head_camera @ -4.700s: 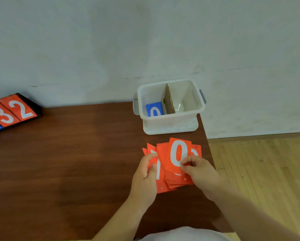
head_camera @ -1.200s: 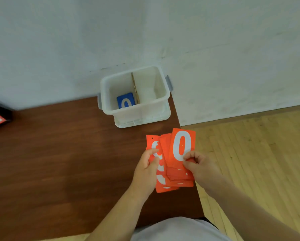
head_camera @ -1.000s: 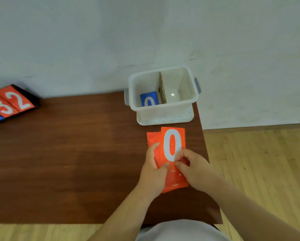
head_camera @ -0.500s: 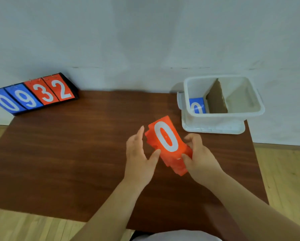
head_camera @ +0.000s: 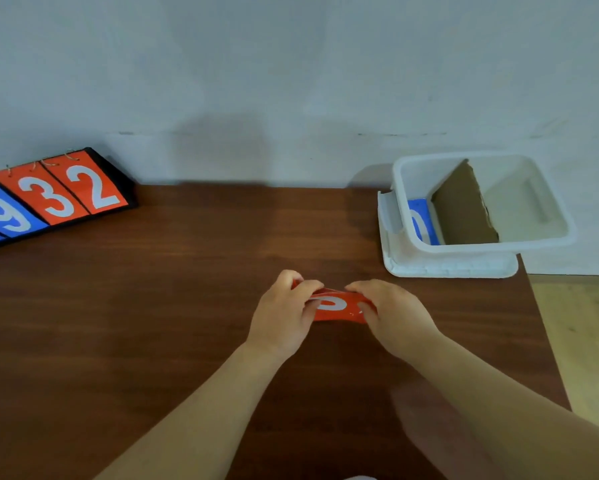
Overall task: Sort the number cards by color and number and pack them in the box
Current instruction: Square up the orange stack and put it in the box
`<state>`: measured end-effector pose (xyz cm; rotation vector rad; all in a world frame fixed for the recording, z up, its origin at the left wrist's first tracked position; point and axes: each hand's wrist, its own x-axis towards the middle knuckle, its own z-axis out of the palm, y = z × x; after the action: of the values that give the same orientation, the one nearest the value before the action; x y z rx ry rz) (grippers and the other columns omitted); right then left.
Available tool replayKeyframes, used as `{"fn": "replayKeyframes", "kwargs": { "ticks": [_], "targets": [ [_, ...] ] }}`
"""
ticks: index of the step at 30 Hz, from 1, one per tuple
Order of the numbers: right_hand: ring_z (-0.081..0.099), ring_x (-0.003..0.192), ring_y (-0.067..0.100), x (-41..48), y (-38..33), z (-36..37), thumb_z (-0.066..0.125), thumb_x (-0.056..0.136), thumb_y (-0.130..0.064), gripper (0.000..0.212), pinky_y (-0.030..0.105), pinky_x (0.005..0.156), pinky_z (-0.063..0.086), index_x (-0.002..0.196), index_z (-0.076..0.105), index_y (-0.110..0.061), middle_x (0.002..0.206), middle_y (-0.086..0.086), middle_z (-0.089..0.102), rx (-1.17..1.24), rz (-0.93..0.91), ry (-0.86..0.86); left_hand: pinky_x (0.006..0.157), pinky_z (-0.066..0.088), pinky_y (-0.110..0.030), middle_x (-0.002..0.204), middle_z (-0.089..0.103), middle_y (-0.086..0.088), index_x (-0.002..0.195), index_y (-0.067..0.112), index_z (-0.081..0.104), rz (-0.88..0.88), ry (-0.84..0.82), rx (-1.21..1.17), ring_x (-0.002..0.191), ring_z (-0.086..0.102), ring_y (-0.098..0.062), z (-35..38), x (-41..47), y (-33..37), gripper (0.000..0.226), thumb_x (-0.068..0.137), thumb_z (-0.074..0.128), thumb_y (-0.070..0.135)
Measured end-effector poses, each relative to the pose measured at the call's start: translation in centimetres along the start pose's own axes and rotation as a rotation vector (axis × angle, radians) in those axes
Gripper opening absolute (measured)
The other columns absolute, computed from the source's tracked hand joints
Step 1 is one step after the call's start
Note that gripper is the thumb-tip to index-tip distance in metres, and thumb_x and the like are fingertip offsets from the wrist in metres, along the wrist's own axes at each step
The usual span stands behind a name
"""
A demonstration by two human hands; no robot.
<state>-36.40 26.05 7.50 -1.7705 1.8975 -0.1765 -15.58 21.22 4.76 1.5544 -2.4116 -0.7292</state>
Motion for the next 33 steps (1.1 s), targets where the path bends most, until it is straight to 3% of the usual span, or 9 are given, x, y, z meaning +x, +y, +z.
{"fn": "replayKeyframes", "kwargs": {
  "ticks": [5,9,14,17,19,22,28,33],
  "targets": [
    [0.055,0.116,0.003,0.7,1.2,2.1,0.053,0.103,-0.031,0.032,0.02,0.096,0.042,0.134,0.056,-0.037,0.128,-0.017,0.059,0.063,0.05,0.003,0.11,0.042,-0.029,0.142,0.039,0.005,0.14,0.036,0.056,-0.088,0.008,-0.018,0.133,0.042,-0.012,2.0,0.1,-0.9,0.04,0.1,0.059,0.037],
    [0.056,0.116,0.005,0.8,1.8,3.4,0.055,0.101,-0.029,0.031,0.023,0.096,0.044,0.131,0.057,-0.035,0.127,-0.015,0.058,0.108,0.067,-0.059,0.097,0.04,-0.016,0.142,0.036,0.008,0.136,0.033,0.056,-0.163,-0.044,-0.108,0.13,0.048,-0.01,2.7,0.1,-1.0,0.036,0.101,0.059,0.033],
    [0.057,0.106,0.003,1.1,1.7,2.9,0.056,0.1,-0.023,0.027,0.022,0.092,0.046,0.126,0.062,-0.029,0.117,-0.014,0.061,0.153,0.006,0.083,0.093,0.042,-0.013,0.134,0.041,0.008,0.15,0.035,0.043,-0.114,0.06,-0.154,0.117,0.048,-0.002,2.3,0.3,-1.0,0.055,0.1,0.062,0.024],
    [0.057,0.104,0.005,1.1,2.1,3.2,0.058,0.1,-0.021,0.025,0.022,0.091,0.047,0.124,0.064,-0.024,0.114,-0.011,0.061,0.143,-0.027,0.154,0.098,0.05,-0.024,0.138,0.042,0.003,0.145,0.032,0.052,-0.056,0.106,-0.129,0.122,0.049,-0.008,2.7,0.5,-1.3,0.052,0.097,0.066,0.018],
    [0.055,0.105,0.009,1.0,2.8,4.2,0.057,0.1,-0.025,0.027,0.027,0.094,0.048,0.126,0.063,-0.027,0.115,-0.011,0.059,0.105,-0.009,0.103,0.101,0.053,-0.037,0.141,0.042,-0.001,0.134,0.028,0.062,-0.066,0.087,-0.132,0.127,0.05,-0.017,3.7,0.3,-1.9,0.04,0.097,0.065,0.016],
    [0.052,0.106,0.008,0.6,3.5,5.7,0.056,0.101,-0.032,0.027,0.03,0.095,0.05,0.127,0.062,-0.032,0.116,-0.013,0.056,0.084,0.028,0.042,0.1,0.054,-0.041,0.145,0.039,-0.001,0.127,0.027,0.064,-0.123,0.039,-0.161,0.131,0.049,-0.018,5.0,-0.4,-2.4,0.03,0.098,0.063,0.019],
    [0.054,0.111,0.003,0.2,4.0,6.2,0.065,0.096,-0.035,0.03,0.025,0.094,0.049,0.126,0.064,-0.032,0.121,-0.016,0.055,0.23,0.159,0.145,0.108,0.042,-0.025,0.159,0.018,0.006,0.139,0.035,0.056,-0.237,0.024,-0.251,0.14,0.038,-0.009,5.0,-0.5,-2.1,0.039,0.102,0.059,0.024],
    [0.051,0.112,-0.004,0.6,3.4,6.2,0.064,0.098,-0.034,0.042,0.01,0.09,0.038,0.138,0.053,-0.034,0.128,-0.02,0.053,0.327,0.181,0.12,0.109,0.036,-0.018,0.152,0.033,0.011,0.147,0.036,0.044,-0.236,0.009,-0.361,0.136,0.038,-0.001,4.6,-0.2,-1.2,0.048,0.102,0.058,0.025]
  ]
}}
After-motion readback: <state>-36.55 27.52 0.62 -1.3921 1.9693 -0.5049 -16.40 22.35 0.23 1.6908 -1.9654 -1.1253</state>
